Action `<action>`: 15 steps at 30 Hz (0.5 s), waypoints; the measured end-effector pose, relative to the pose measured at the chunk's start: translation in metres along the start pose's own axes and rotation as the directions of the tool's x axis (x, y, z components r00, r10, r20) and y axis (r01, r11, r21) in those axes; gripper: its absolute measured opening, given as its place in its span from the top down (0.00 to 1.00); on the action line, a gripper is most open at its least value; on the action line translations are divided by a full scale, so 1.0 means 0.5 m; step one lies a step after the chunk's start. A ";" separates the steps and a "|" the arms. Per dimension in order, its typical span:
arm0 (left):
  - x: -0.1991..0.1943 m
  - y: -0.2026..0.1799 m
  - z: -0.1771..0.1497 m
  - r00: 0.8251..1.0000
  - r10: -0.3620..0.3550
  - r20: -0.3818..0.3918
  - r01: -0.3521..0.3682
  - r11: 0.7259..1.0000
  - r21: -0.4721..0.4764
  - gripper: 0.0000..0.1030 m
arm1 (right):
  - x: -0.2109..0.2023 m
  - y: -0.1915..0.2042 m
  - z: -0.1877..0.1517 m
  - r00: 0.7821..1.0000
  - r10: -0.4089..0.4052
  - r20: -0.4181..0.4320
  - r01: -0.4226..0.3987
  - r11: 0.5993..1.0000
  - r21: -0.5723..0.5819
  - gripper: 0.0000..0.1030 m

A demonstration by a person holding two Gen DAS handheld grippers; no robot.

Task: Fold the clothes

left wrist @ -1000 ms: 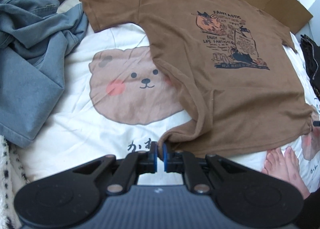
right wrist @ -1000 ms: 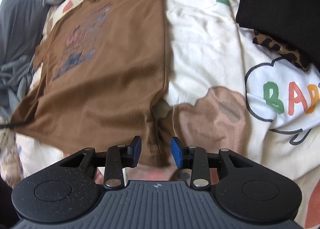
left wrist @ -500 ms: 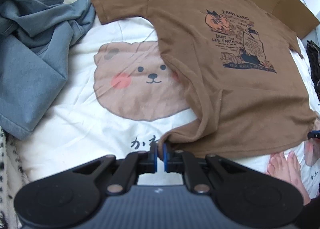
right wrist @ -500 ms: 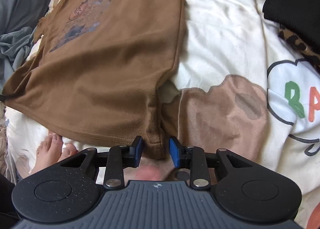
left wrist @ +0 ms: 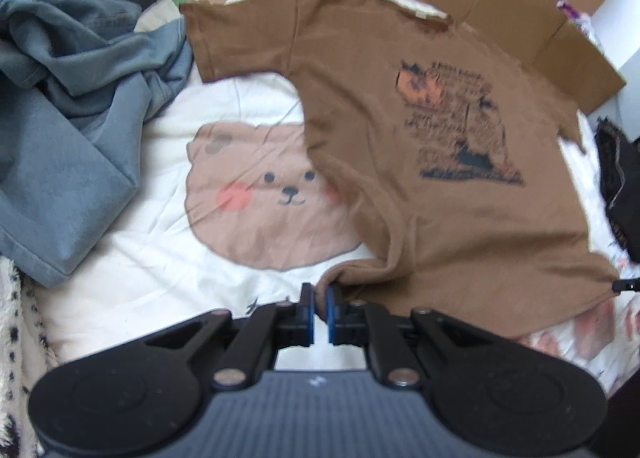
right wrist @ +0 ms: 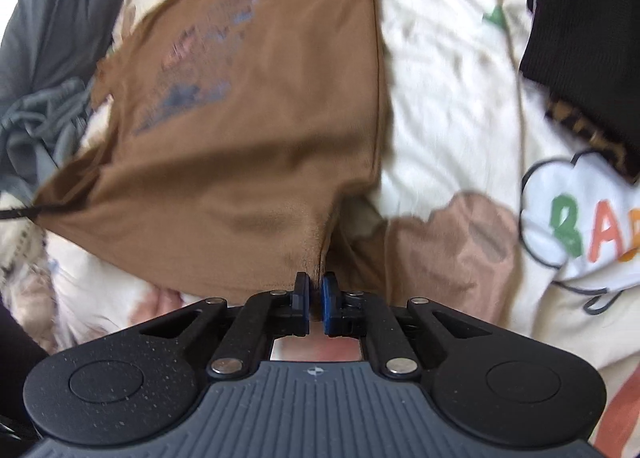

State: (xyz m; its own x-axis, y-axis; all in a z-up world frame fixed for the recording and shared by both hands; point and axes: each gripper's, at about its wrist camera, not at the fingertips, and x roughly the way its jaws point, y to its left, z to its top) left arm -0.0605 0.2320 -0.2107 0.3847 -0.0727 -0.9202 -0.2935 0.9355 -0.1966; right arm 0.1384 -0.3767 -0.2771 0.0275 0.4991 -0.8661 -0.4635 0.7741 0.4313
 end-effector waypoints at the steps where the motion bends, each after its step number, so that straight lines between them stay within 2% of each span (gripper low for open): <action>1: -0.012 -0.004 0.006 1.000 -0.017 0.006 0.017 1.000 -0.003 0.95 | -0.018 0.005 0.010 1.000 0.007 0.010 -0.007 1.000 0.003 0.96; 3: -0.037 -0.014 0.016 0.999 -0.037 0.023 0.037 0.999 -0.006 0.95 | -0.054 0.020 0.032 0.999 0.017 0.032 -0.017 1.000 0.009 0.97; 8: -0.105 -0.020 0.038 0.993 -0.083 0.086 0.090 0.993 -0.078 0.95 | -0.144 0.039 0.095 0.995 0.060 0.085 -0.064 0.997 0.044 0.97; 15: -0.181 -0.016 0.031 0.984 -0.105 0.146 0.129 0.978 -0.164 0.95 | -0.237 0.070 0.143 0.990 0.083 0.112 -0.088 0.995 0.045 0.97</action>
State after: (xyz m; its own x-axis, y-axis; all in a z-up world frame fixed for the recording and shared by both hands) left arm -0.0796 0.2363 -0.1205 0.5367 -0.1194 -0.8353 -0.3811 0.8489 -0.3662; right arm 0.1822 -0.3808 -0.1415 0.0886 0.6020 -0.7936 -0.4241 0.7437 0.5168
